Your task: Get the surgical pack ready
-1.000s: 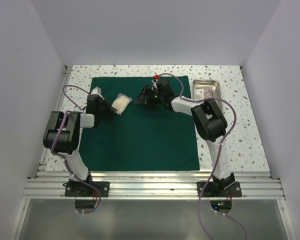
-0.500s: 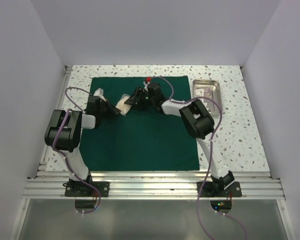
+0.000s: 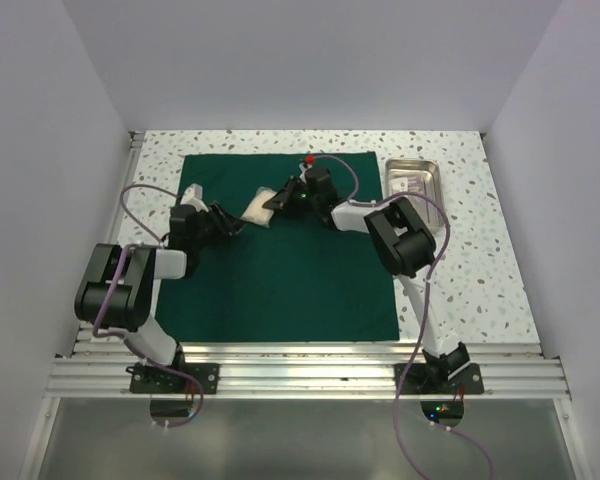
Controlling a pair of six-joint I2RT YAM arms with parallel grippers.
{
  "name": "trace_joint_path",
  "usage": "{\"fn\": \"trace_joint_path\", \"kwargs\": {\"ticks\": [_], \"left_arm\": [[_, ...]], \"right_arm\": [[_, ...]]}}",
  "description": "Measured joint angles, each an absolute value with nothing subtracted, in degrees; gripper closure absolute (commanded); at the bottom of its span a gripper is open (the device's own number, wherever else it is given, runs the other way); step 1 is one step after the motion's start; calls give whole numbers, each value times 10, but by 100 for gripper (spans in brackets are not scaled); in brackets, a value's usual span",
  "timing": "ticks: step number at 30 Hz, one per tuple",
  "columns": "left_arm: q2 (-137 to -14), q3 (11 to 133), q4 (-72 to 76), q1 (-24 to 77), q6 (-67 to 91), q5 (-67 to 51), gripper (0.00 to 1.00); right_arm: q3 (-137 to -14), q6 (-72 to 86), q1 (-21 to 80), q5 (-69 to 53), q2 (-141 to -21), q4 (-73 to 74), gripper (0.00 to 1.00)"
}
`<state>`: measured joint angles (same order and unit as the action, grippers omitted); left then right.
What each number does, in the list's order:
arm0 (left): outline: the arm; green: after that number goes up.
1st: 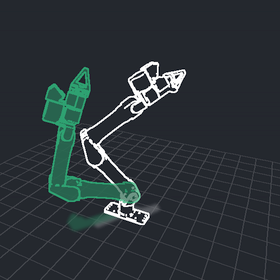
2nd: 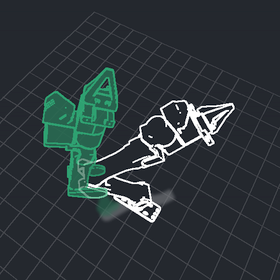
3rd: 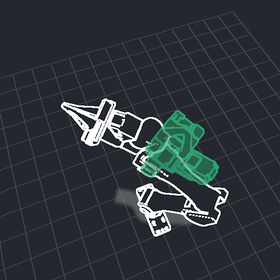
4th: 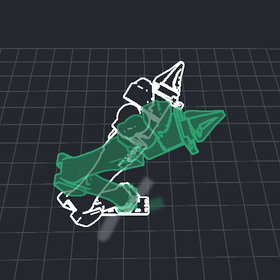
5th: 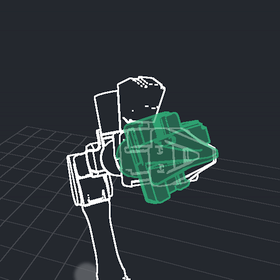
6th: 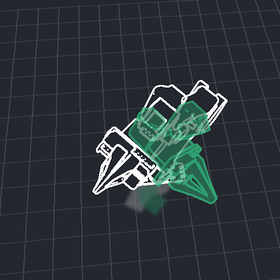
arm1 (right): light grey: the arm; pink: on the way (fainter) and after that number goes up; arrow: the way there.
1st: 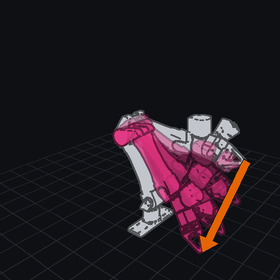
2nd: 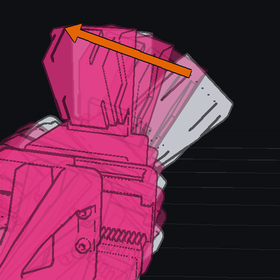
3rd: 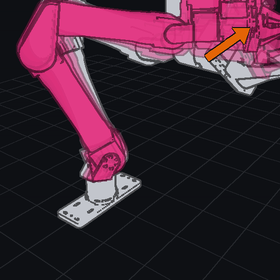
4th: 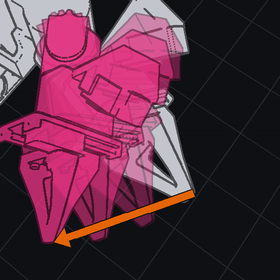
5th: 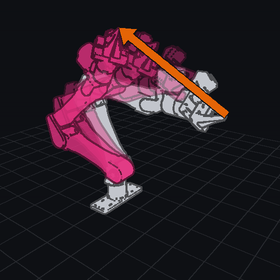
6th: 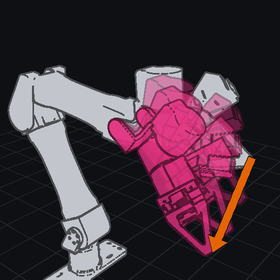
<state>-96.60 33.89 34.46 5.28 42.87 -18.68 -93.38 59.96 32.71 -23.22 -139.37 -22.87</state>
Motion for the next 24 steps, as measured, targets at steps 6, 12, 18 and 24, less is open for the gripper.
{"fn": "trace_joint_path", "kwargs": {"ticks": [6,12,18,24], "left_arm": [[-876,300,367,53,424,-151,44],[-878,300,383,53,425,-147,44],[-887,300,385,53,425,-150,44],[-887,300,385,53,425,-152,44]], "right_arm": [[-829,602,240,-238,-1293,-268,88],[-742,594,89,-251,-1176,-281,88],[-676,577,-51,-251,-1107,-272,88],[-636,555,-96,-246,-1085,-219,88]]}}
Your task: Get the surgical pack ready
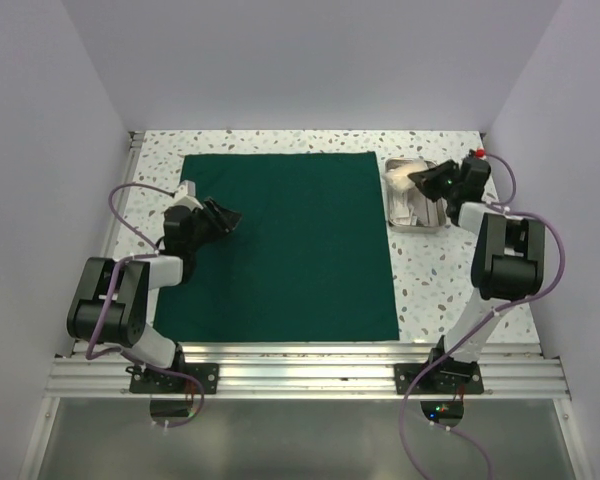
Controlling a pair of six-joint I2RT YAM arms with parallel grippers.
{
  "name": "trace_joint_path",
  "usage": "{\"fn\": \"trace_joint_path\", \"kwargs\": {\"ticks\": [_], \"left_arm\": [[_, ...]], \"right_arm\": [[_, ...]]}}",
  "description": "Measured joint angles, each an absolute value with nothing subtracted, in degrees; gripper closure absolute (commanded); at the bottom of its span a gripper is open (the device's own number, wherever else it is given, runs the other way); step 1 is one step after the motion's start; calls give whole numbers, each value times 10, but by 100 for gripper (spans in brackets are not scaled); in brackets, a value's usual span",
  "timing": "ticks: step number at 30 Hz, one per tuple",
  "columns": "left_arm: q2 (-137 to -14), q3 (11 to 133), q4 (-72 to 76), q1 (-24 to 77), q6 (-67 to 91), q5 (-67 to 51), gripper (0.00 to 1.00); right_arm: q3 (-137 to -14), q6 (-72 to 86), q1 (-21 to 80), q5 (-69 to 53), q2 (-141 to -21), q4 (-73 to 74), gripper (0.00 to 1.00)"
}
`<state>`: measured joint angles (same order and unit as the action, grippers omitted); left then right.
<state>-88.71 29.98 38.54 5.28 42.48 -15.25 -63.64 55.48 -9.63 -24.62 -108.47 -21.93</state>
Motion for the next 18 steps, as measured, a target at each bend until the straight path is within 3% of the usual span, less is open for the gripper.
{"fn": "trace_joint_path", "kwargs": {"ticks": [9,12,18], "left_arm": [[-900,300,394,53,430,-163,44],[-901,300,393,54,430,-164,44],[-902,300,394,54,430,-167,44]], "right_arm": [[-502,541,-98,-172,-953,-183,83],[-478,542,-98,-141,-938,-179,79],[-471,540,-98,-91,-934,-171,81]]}}
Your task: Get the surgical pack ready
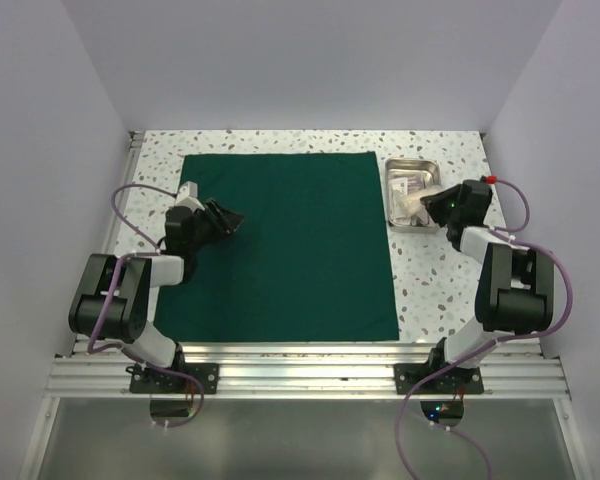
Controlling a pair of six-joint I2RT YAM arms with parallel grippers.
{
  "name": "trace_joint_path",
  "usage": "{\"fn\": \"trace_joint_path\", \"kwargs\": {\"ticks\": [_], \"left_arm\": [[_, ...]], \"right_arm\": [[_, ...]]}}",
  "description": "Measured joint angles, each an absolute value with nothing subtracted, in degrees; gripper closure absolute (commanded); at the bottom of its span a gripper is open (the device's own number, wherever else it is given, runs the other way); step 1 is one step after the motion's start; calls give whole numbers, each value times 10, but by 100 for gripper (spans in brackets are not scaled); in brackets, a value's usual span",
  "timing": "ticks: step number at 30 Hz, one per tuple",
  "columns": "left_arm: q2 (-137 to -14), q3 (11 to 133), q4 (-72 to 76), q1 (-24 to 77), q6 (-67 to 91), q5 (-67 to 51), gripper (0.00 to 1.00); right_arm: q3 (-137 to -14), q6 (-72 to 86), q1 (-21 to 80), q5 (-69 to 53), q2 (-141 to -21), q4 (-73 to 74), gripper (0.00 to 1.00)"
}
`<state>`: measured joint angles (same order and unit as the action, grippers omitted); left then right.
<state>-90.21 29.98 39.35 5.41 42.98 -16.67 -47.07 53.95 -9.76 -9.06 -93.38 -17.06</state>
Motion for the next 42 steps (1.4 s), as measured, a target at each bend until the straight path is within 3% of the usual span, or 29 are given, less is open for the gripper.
{"fn": "trace_joint_path", "kwargs": {"ticks": [3,7,11,23,29,31,34,42], "left_arm": [[-903,300,393,55,430,-168,44],[-903,300,393,57,430,-168,44],[-903,300,393,57,430,-168,44],[-903,300,393,57,430,-168,44],[-903,300,392,62,429,-165,43],[-903,300,389,65,429,-164,43],[-903,300,386,67,429,-163,44],[-903,301,383,68,428,-162,43]], "right_arm": [[-466,545,-98,-78,-934,-181,81],[-463,562,-94,-66,-941,-199,44],[-463,563,-70,-46,-944,-198,36],[-456,503,-50,6,-827,-120,43],[-449,481,-50,6,-787,-105,65],[-463,473,-50,5,-807,-97,73],[-502,468,-50,0,-868,-94,78],[-581,453,-48,-23,-1025,-48,81]]}}
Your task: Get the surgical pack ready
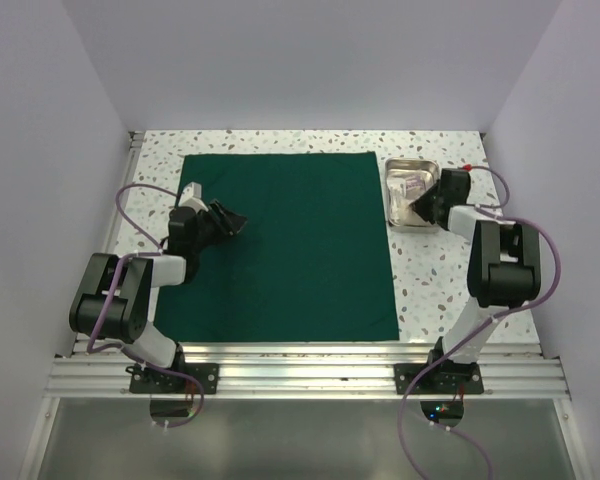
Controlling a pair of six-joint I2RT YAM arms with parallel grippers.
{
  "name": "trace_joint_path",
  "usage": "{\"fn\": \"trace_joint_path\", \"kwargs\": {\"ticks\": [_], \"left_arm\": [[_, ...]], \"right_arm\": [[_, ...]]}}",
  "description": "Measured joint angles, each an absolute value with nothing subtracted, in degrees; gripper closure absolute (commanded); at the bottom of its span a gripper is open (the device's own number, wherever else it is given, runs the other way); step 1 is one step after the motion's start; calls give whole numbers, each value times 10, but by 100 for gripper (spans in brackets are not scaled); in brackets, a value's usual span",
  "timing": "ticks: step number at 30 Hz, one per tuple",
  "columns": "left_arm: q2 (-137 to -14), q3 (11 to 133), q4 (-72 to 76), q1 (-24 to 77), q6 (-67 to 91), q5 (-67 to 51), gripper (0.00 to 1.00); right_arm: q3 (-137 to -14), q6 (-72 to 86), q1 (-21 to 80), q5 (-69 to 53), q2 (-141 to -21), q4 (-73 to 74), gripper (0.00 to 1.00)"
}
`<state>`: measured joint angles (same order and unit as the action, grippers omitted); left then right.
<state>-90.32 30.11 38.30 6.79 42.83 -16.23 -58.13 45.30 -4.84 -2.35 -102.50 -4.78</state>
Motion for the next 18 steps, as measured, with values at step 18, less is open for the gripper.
{"fn": "trace_joint_path", "kwargs": {"ticks": [18], "left_arm": [[-903,306,379,73,424,-161,43]], "right_arm": [[-727,328,-70,4,-987,91,48]]}}
